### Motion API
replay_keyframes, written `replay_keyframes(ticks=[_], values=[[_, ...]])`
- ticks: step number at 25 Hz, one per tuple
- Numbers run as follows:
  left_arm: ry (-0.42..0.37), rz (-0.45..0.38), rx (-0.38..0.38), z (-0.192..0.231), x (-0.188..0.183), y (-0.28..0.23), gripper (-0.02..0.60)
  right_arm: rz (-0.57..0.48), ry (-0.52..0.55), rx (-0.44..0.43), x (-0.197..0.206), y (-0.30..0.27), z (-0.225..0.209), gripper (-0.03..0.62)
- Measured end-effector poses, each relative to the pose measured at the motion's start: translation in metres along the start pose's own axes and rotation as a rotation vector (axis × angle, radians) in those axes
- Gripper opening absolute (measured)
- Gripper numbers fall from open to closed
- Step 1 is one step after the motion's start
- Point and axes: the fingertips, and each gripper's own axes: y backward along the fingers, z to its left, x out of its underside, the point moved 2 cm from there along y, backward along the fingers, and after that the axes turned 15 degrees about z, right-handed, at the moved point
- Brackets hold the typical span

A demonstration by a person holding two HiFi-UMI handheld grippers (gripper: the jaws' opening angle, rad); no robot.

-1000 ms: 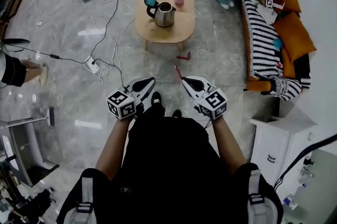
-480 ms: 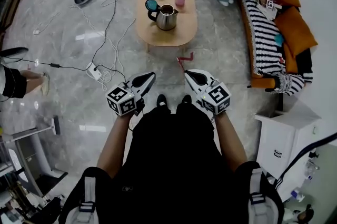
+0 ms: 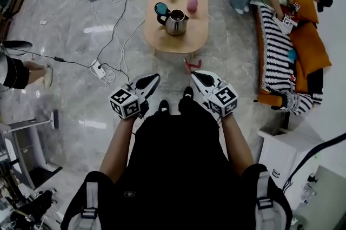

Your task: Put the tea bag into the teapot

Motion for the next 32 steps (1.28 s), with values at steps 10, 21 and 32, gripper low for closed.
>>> replay_keyframes(ticks=[10, 21, 32], values=[[0.038, -0.085, -0.101, 0.009, -0.049, -0.05, 0.011, 0.016, 0.077, -0.089, -0.025, 0.005, -0.079, 0.006], [0.067, -0.097, -0.154, 0.027, -0.065, -0.063, 0.011, 0.033, 0.09, -0.133, -0.035, -0.007, -0.112, 0.006], [0.079, -0.047, -0.062, 0.094, -0.097, -0.059, 0.011, 0.062, 0.022, -0.074, -0.069, -0.063, -0.127, 0.006]])
